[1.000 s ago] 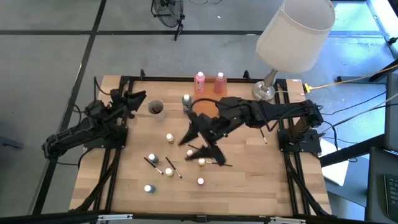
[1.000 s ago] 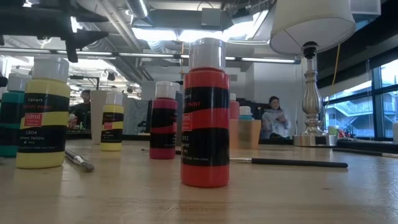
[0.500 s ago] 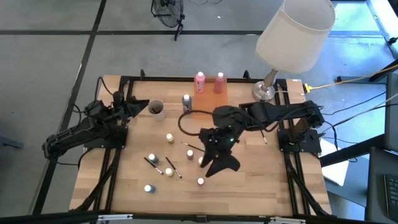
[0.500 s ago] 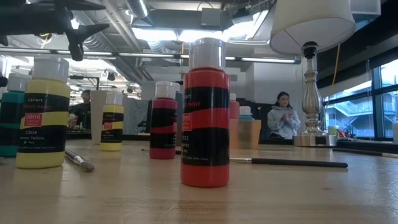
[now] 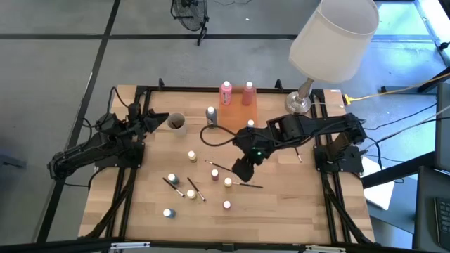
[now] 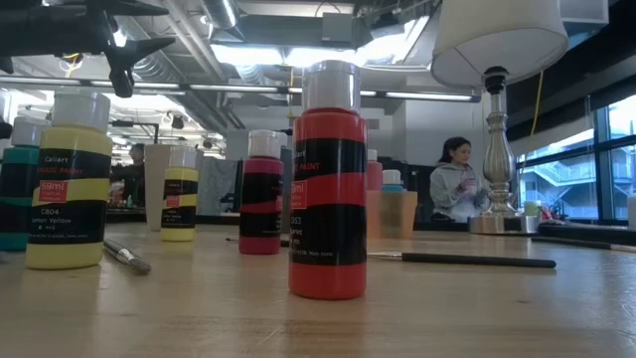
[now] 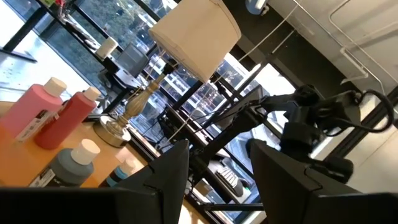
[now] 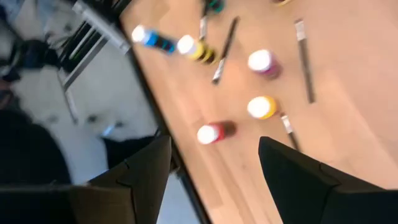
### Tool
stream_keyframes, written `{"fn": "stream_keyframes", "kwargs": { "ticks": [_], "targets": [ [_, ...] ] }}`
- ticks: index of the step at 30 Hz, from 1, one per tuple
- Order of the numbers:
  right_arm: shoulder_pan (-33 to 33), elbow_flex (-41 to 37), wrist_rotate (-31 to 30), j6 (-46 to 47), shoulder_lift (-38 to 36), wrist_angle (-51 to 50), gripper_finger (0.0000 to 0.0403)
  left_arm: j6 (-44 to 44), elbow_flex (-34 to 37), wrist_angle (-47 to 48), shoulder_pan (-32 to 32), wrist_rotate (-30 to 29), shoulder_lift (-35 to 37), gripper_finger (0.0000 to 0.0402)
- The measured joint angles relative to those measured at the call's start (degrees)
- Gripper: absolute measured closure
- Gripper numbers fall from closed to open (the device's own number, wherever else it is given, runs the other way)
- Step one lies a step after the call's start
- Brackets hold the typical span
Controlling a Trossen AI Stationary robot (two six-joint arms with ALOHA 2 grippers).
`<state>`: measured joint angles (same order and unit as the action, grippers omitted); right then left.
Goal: Pick & Place Paint Supplies
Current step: Put the small dark yellow paint bottle into the orange bin
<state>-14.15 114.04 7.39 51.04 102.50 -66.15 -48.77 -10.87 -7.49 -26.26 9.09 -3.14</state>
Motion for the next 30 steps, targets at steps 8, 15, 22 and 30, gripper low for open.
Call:
{"fn": "stream_keyframes", "kwargs": {
  "ticks": [8,15,22,30],
  "targets": [
    [-0.7,0.0,-1.9,-0.1,0.3,-0.4,0.0155,0.0,0.0,0.0,0.0,6.5,0.0,0.0233],
    [-1.7,0.0,3.6,-0.9,5.1,2.0,0.0156,0.0,0.0,0.1,0.0,9.7,0.0,0.0233],
    [-1.6,0.0,3.1,0.2,10.5,1.3,0.0156,0.0,0.0,0.6,0.0,13.4,0.0,0.0233],
    [-1.8,0.0,1.6,2.6,14.8,-0.1,0.0156,0.5,0.0,3.7,0.0,17.2,0.0,0.0233]
  ]
}}
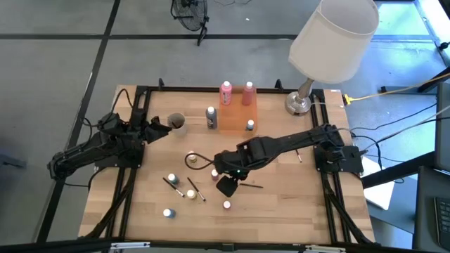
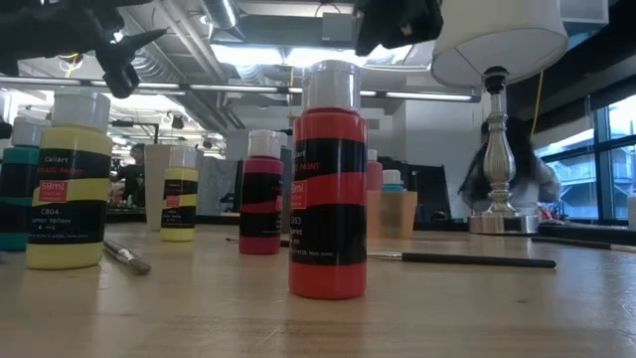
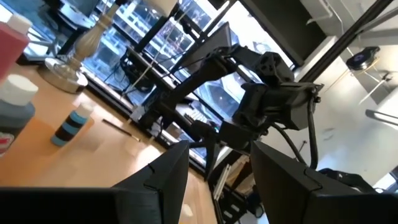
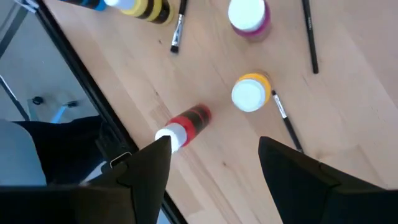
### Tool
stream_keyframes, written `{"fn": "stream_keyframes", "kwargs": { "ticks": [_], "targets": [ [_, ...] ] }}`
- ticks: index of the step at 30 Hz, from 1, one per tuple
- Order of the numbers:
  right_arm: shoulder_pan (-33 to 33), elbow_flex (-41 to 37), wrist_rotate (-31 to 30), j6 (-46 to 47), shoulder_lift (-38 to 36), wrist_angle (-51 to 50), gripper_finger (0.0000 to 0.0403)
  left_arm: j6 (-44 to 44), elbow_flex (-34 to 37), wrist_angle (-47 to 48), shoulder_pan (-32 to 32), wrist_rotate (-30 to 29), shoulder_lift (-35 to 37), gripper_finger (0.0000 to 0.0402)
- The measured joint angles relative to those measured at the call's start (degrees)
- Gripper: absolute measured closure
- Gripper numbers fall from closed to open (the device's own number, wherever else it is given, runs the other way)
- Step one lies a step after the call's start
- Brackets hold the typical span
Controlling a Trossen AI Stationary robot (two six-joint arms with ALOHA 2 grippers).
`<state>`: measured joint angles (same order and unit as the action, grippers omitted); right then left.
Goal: Pick & Place Paint Supplies
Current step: Put the small dark yellow paint bottle into the orange bin
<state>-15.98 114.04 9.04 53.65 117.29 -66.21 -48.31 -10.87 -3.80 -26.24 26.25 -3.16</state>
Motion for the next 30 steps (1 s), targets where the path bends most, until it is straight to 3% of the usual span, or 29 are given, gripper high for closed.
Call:
{"fn": "stream_keyframes", "kwargs": {
  "ticks": [17,30],
  "targets": [
    [0.1,0.0,-0.3,10.1,1.2,-1.6,0.0156,1.0,0.0,0.6,0.0,2.1,0.0,0.0233],
    [0.1,0.0,-3.4,8.7,5.2,-1.2,0.0166,1.1,0.0,1.7,0.0,2.4,0.0,0.0233]
  ]
}}
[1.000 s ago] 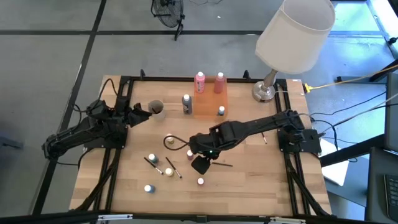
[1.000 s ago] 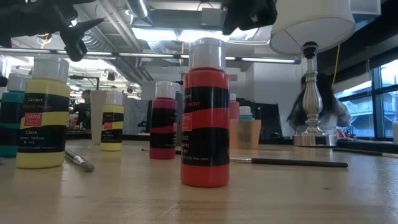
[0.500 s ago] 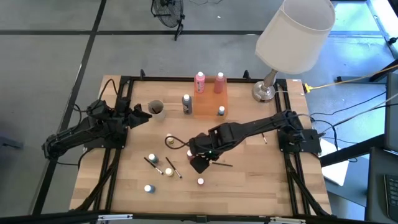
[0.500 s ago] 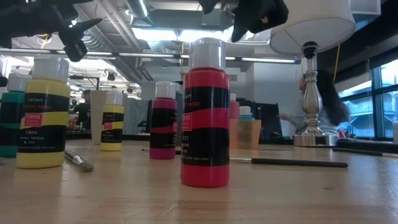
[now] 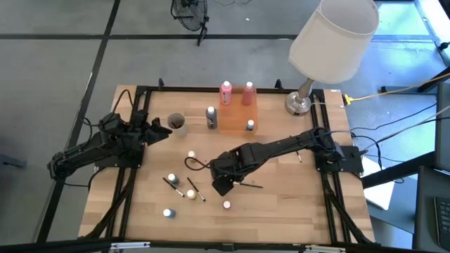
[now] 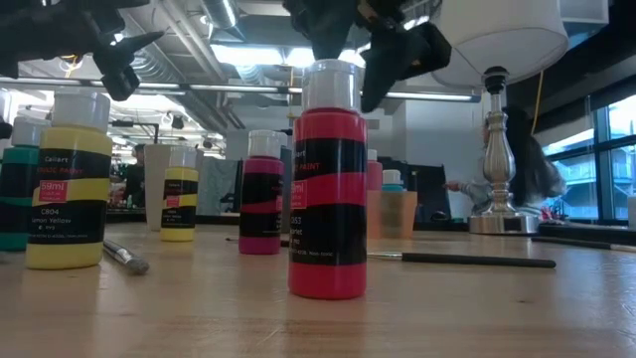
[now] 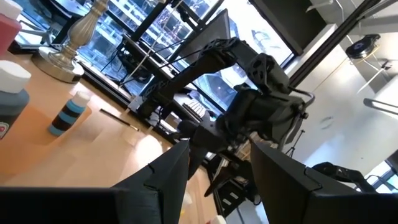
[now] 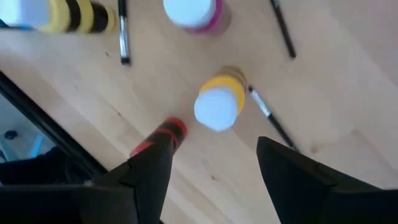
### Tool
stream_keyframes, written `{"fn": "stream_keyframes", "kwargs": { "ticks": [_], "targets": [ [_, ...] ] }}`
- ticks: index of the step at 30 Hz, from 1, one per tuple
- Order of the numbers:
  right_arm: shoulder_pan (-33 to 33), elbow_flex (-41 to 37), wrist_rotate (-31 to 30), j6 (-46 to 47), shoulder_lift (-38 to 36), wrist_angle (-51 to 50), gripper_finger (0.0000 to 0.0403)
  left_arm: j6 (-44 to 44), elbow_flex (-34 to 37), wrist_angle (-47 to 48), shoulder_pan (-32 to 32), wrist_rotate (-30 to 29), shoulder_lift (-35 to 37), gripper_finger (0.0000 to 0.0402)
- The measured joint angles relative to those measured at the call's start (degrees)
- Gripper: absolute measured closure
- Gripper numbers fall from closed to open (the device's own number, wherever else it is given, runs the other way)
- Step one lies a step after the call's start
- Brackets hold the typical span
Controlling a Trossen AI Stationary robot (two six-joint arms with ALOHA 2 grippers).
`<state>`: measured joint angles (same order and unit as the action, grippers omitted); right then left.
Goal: Pick & Place Paint Supplies
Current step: Put the small dark yellow paint bottle into the orange bin
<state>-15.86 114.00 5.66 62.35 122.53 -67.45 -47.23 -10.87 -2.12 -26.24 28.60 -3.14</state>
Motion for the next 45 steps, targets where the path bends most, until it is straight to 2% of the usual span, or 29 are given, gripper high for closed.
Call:
{"fn": "stream_keyframes", "kwargs": {
  "ticks": [8,45],
  "targets": [
    [0.2,0.0,-2.6,-0.2,0.2,0.5,0.0166,0.0,0.0,2.5,0.0,0.0,0.0,0.0233],
    [0.9,0.0,0.6,-2.8,5.5,3.3,0.0166,2.6,0.0,2.4,0.0,0.0,0.0,0.0233]
  ]
}}
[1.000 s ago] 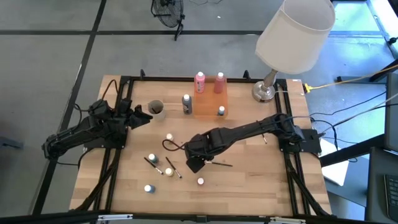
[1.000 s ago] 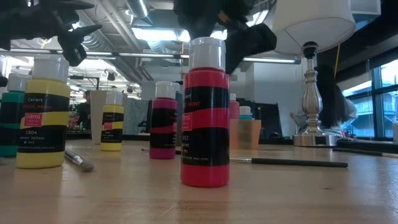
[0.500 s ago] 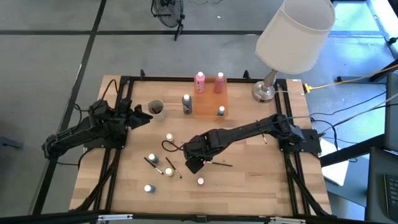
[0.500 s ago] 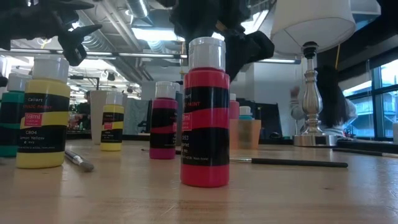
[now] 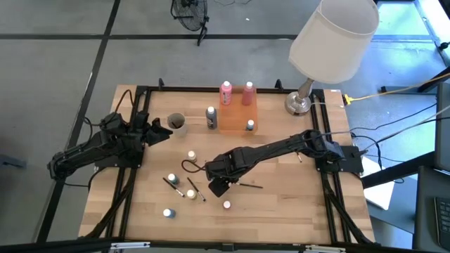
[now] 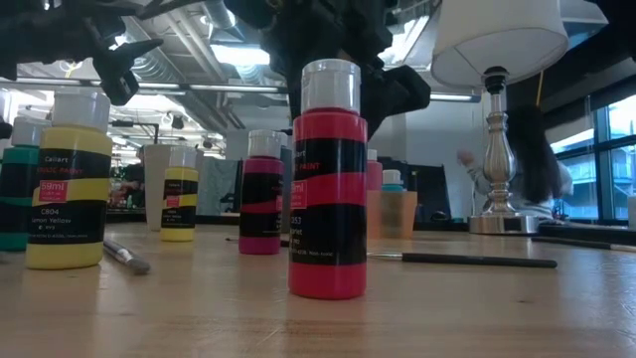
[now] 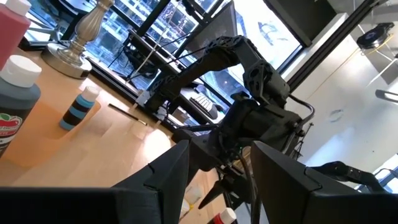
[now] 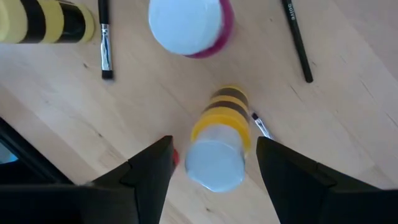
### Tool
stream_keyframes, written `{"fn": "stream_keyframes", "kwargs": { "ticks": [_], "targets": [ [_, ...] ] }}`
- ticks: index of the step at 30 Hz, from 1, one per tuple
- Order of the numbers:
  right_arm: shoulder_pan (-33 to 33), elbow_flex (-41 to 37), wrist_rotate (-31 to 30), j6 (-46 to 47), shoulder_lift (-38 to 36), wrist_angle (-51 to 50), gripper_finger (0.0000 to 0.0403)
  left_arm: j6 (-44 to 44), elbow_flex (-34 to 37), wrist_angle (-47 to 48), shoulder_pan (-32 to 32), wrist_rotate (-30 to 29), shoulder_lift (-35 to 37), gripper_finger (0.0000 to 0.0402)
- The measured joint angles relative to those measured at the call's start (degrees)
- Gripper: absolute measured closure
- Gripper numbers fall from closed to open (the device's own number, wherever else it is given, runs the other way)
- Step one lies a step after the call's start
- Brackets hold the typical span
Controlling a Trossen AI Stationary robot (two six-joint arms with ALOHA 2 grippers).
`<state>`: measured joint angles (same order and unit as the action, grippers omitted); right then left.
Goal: Pick & Place Paint Supplies
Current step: Put the small dark yellow paint bottle into the orange bin
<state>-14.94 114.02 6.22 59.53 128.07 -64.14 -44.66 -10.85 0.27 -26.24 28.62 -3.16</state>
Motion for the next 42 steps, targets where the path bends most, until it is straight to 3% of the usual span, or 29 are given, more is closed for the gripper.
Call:
{"fn": "stream_keyframes", "kwargs": {
  "ticks": [24,35,42],
  "targets": [
    [0.0,0.0,-1.5,-0.8,0.0,-1.5,0.0216,-0.1,0.0,0.0,0.0,0.0,0.0,0.0233],
    [0.0,0.0,-0.9,-0.4,-0.1,-1.4,0.0283,-0.2,0.0,0.0,0.0,0.0,0.0,0.0233],
    [0.0,0.0,0.5,1.2,-0.1,-2.0,0.0283,-0.2,0.0,0.0,0.0,0.0,0.0,0.0233]
  ]
}}
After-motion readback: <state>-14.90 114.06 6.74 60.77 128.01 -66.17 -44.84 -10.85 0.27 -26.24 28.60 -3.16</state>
